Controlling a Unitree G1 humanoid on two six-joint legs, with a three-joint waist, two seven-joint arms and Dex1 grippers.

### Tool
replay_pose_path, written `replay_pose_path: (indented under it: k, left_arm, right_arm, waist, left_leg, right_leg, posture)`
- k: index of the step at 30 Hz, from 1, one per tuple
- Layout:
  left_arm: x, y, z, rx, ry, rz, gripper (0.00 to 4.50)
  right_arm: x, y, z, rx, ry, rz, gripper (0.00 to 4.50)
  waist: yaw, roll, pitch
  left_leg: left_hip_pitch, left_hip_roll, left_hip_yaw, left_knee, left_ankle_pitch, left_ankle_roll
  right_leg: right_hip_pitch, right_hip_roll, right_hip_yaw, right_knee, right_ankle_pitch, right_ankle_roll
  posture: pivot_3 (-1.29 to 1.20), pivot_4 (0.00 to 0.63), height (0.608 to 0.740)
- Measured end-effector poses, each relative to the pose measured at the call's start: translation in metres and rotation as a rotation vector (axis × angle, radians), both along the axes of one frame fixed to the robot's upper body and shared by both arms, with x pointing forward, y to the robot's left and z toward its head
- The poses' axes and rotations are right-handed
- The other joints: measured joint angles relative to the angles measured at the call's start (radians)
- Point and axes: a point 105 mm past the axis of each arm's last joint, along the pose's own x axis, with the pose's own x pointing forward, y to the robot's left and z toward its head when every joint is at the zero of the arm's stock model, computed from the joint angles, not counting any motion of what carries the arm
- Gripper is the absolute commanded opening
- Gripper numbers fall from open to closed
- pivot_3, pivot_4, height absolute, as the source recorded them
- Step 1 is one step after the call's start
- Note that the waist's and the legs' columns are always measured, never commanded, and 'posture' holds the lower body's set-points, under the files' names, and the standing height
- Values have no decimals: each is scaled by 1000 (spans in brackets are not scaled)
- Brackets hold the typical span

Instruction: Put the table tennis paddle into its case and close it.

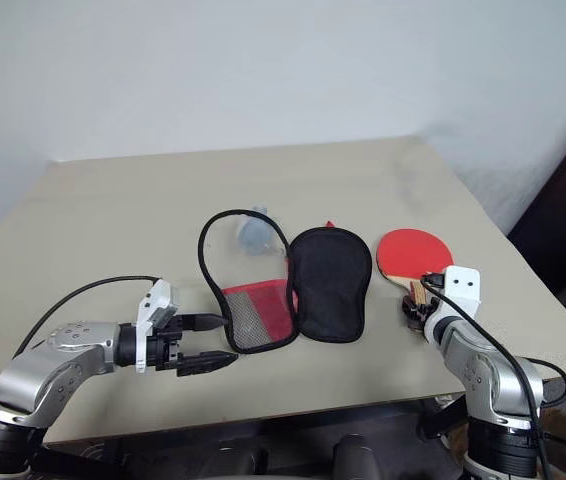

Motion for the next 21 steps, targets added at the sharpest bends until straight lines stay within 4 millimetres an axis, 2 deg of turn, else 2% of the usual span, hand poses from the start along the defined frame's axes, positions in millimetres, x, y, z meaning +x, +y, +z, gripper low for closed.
replay_pose_path:
  k: [2,5,11,12,18,21]
  left_arm:
    - [1,0,-1,4,2,10,4500]
    - [0,-2,0,7,0,12,4500]
    - [0,-3,0,13,5,25,4500]
    - [0,-3,0,14,7,26,4500]
    - [2,-5,1,13,8,24,4500]
    - [5,-8,4,8,-2,12,4500]
  right_arm:
    - [3,0,-1,-10,4,-1,3856]
    - [7,-2,-2,-28,12,-11,3289]
    - [13,3,-3,-12,7,-16,1265]
    - [13,3,-3,-8,6,-20,1135]
    - [13,-1,-1,34,-19,-100,1137]
    - [13,0,7,83,-67,-166,1137]
  waist:
    - [0,-1,0]
    - [0,-4,0]
    - [0,-5,0]
    - [0,-6,0]
    - [0,-5,1]
    - [0,-1,2]
  left_leg:
    - [0,0,0,0,0,0]
    - [1,0,0,1,0,0]
    - [1,0,0,1,0,0]
    - [1,0,1,2,0,0]
    - [1,0,1,2,0,0]
    - [0,0,0,0,0,0]
  right_leg:
    - [0,0,0,0,0,0]
    - [1,0,0,0,0,0]
    - [2,0,0,0,0,0]
    - [2,0,0,0,0,0]
    - [1,0,1,0,0,0]
    - [-1,0,1,0,1,2]
  posture:
    - [0,0,740]
    - [0,0,740]
    - [0,0,740]
    - [0,0,740]
    - [0,0,740]
    - [0,0,740]
